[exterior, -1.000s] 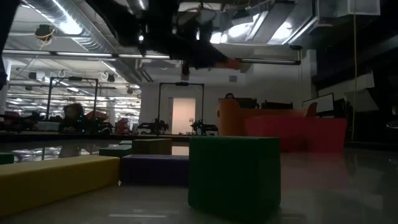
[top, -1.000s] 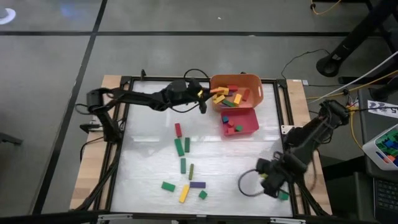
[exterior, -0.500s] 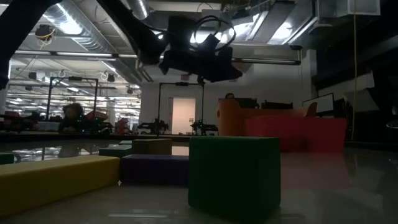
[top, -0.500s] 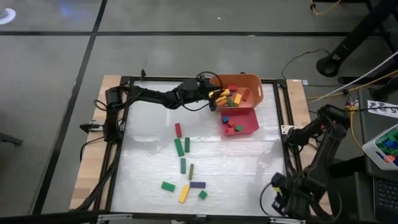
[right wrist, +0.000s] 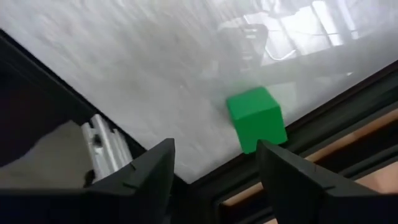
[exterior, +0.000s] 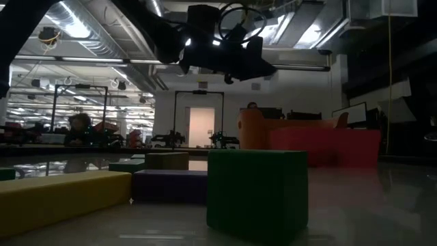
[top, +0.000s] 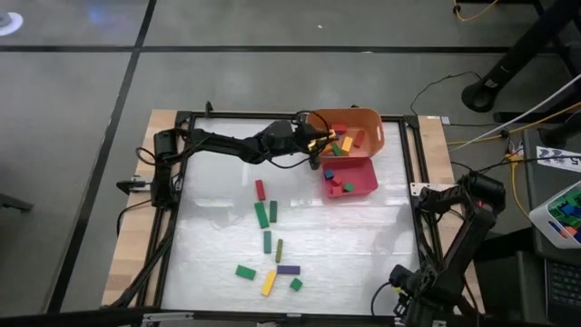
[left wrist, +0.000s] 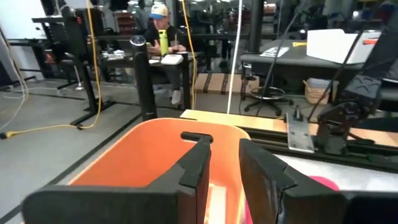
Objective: Sort blocks by size
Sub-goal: Put the green square block into the red bin
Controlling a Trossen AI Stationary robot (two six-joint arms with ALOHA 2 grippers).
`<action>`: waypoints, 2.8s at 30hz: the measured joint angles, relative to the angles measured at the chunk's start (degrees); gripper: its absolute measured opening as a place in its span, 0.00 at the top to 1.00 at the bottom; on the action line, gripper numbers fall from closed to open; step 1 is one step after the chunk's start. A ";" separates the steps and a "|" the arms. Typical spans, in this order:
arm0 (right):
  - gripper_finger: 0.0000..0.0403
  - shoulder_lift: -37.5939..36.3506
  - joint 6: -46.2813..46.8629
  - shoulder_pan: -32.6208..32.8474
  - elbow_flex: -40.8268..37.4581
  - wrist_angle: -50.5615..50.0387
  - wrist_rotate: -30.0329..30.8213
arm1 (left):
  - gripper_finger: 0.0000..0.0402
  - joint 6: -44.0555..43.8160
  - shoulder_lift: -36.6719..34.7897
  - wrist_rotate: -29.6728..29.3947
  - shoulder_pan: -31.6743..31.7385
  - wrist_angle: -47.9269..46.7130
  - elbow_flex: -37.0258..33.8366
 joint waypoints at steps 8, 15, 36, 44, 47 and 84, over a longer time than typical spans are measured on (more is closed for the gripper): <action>0.44 0.73 -2.28 0.20 0.00 -3.96 0.25 | 0.81 0.01 -0.02 0.00 -1.60 -4.01 0.00; 0.44 0.73 -5.03 1.03 0.00 -5.32 3.40 | 0.81 0.00 -0.02 -0.02 -1.71 -6.30 0.00; 0.44 0.68 -10.75 0.92 -4.20 -1.73 4.29 | 0.81 0.00 -0.04 0.00 -1.73 -6.32 0.00; 0.44 0.66 -12.50 0.92 -5.82 -0.26 0.63 | 0.81 0.00 -0.04 -0.02 -1.73 -6.56 0.00; 0.44 0.64 -12.89 0.86 -6.73 1.71 0.50 | 0.81 0.00 -0.04 -0.02 -1.73 -6.56 0.00; 0.64 0.42 -20.65 -7.55 -8.82 6.49 16.54 | 0.81 0.00 -3.63 -0.04 -2.60 -6.92 -0.09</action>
